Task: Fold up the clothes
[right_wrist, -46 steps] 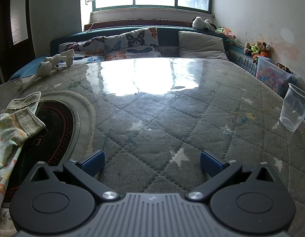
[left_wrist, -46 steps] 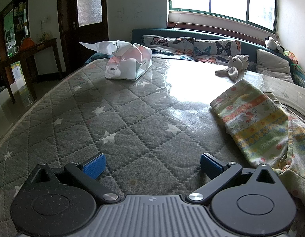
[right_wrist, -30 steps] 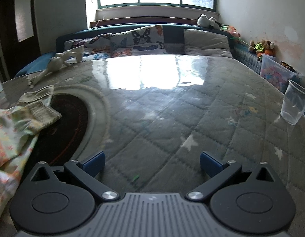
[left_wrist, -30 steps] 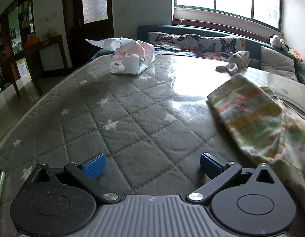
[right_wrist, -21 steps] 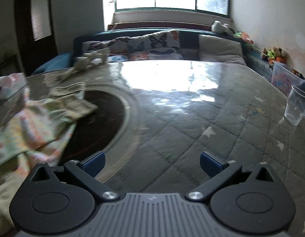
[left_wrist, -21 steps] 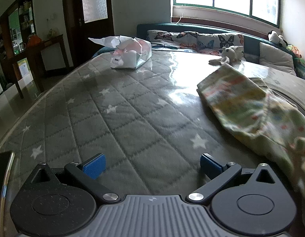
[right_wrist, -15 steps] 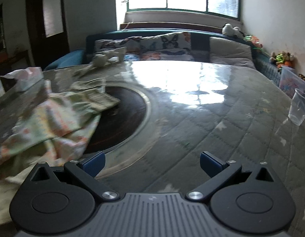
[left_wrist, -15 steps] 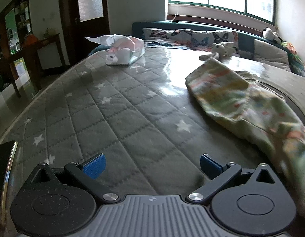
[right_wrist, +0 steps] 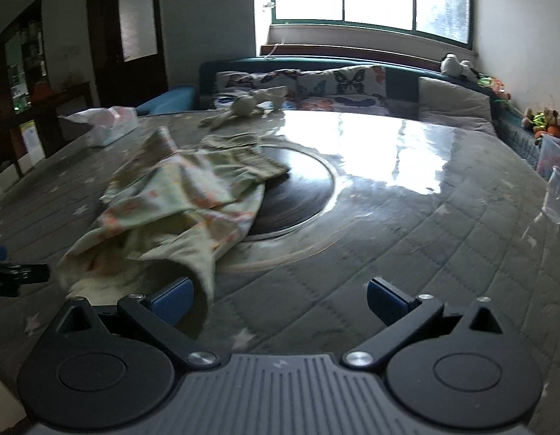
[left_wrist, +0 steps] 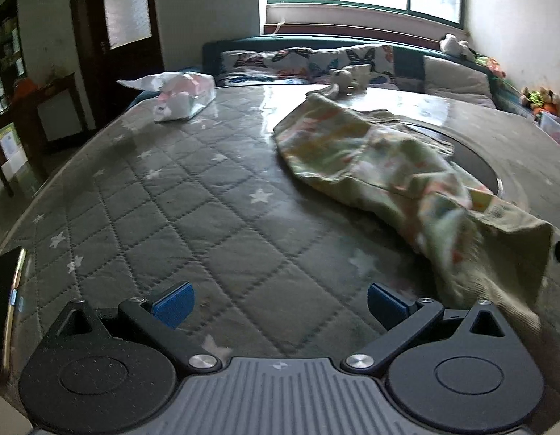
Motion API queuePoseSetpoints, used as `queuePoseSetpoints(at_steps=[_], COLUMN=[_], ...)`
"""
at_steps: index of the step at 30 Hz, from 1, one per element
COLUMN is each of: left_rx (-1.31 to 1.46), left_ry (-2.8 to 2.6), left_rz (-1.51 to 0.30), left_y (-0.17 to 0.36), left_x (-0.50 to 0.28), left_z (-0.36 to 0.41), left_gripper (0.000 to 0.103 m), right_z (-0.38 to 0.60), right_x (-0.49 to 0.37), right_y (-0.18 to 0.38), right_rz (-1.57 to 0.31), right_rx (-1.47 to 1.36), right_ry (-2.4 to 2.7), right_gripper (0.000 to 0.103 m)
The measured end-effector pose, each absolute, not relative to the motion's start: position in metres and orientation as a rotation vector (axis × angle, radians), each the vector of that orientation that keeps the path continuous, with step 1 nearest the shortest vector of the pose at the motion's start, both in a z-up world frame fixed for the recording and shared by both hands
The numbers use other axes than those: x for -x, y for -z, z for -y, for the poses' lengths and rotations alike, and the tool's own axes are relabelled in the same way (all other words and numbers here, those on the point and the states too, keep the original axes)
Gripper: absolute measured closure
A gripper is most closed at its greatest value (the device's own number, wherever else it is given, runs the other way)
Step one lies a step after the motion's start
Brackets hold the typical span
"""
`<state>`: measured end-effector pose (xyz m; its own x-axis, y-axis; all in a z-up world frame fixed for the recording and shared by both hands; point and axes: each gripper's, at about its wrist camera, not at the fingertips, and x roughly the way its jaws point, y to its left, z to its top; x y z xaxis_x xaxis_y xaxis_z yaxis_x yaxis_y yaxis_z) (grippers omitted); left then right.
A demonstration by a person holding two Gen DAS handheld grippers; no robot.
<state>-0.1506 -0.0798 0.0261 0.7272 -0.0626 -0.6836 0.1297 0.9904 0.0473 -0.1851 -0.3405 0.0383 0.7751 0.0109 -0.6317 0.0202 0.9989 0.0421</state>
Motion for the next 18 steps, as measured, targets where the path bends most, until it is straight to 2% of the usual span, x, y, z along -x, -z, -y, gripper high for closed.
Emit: queuePoseSetpoints(at_steps=[18], left_rx=[-0.189], left_ry=[0.182], left_rz=[-0.774], left_y=[-0.021], left_x=[0.173], left_z=[0.117], left_gripper=[0.000], right_z=[0.325], right_x=[0.215], right_y=[-0.029], right_rz=[-0.690], right_rx=[-0.040], right_ry=[-0.058], right_gripper=[0.000])
